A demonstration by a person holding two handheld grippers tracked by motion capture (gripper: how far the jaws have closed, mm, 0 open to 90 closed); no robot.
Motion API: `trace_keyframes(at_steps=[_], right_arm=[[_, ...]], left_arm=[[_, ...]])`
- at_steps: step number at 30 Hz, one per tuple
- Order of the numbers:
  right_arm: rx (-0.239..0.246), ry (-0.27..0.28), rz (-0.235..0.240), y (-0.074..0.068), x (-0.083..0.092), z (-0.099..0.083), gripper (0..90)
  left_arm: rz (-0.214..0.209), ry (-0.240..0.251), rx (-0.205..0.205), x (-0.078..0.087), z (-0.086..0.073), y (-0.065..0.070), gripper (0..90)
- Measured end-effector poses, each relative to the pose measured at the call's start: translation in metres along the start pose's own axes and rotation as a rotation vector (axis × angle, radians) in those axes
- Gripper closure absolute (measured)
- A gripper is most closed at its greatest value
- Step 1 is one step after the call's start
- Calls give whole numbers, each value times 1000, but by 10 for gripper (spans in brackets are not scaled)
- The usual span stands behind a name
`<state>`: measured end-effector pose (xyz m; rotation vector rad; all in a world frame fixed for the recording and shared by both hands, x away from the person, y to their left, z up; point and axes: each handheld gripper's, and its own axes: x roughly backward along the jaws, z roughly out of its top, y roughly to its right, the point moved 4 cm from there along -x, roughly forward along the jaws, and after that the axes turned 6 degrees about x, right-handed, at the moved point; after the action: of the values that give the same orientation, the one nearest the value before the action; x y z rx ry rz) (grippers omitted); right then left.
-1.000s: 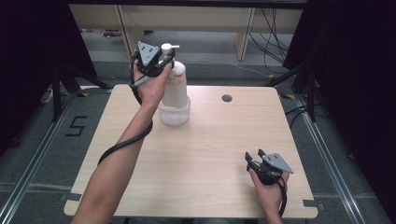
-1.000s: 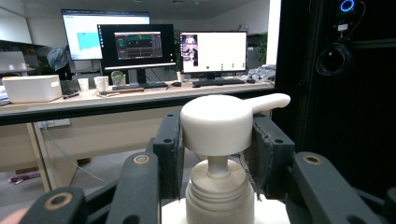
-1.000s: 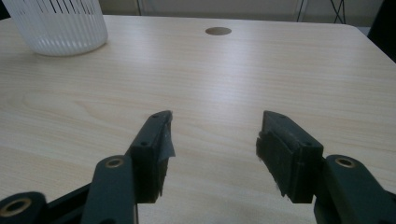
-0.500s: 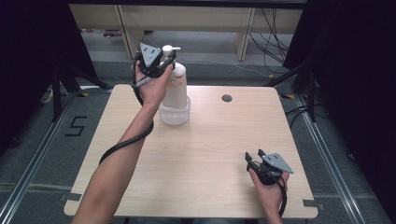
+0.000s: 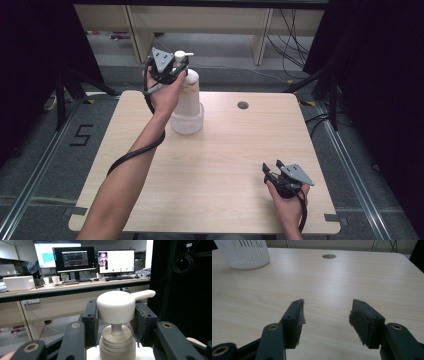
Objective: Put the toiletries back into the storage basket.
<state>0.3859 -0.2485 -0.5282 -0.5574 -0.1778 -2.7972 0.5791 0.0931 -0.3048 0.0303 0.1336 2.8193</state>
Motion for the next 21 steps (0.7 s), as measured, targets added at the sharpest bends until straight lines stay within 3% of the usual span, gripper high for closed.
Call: trace_keyframes(at_steps=[3,4,6,21], right_arm=[[0,-1,0,0,0,0,446],[-44,-5,2,-4,0,0,446],[-52,-2,-4,-4,0,-1,446],[-33,10,4,-3,-1,0,446]], left_arm=[[1,-8,-2,0,-2,0,589],[1,-9,-2,0,-3,0,589],[1,-11,-1,0,-4,0,589],[1,-36,-5,-1,-14,-1,589]])
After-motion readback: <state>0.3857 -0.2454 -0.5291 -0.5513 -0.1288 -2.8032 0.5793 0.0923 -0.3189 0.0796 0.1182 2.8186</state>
